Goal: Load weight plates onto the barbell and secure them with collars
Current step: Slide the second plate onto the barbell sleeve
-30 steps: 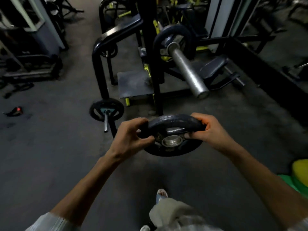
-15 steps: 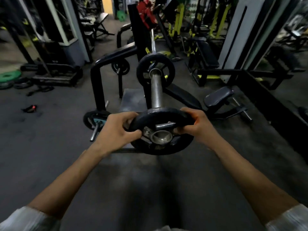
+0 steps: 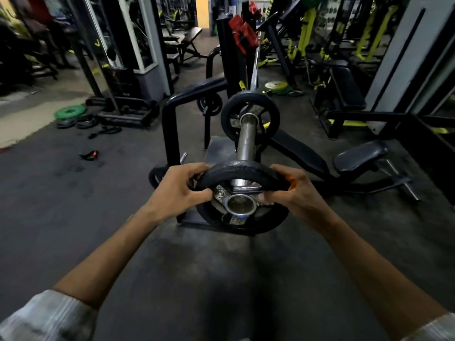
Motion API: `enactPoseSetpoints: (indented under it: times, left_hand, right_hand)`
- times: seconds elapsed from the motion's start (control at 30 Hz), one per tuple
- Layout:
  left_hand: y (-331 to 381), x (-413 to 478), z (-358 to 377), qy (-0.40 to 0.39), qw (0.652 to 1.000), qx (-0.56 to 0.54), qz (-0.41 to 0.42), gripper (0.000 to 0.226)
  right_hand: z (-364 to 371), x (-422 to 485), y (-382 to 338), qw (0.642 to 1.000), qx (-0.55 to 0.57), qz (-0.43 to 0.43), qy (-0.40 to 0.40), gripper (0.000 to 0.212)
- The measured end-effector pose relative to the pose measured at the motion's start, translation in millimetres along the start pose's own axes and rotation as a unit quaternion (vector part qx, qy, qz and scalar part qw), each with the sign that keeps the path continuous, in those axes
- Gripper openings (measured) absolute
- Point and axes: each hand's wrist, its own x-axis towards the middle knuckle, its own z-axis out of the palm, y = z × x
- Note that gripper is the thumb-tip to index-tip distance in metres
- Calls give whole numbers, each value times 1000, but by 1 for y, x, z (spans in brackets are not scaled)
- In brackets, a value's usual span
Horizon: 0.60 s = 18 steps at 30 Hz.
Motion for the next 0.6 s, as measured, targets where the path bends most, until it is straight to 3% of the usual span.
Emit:
enactPoseSetpoints:
  times: [0.1,0.2,0.27,0.4,0.6]
  left_hand:
    - [-9,8,2,4,999,26,20,31]
    - [-19,17,7,30,998,46,40,44]
    - [-25,18,15,61,997,28,48,51]
    - [-35,6,37,128,990,24,46,55]
    - [-52,28,42,131,989,8,60,53]
  right_hand:
    - [2,6,3,1000,-7,0,14,23]
    - [2,15,10,998,-37,-10,59,28]
    - [3,16,20,987,-110,-39,110,45]
    - [33,-6,33,908,-303,-103,271,60]
    - [33,17,40,919,-263,-68,285,65]
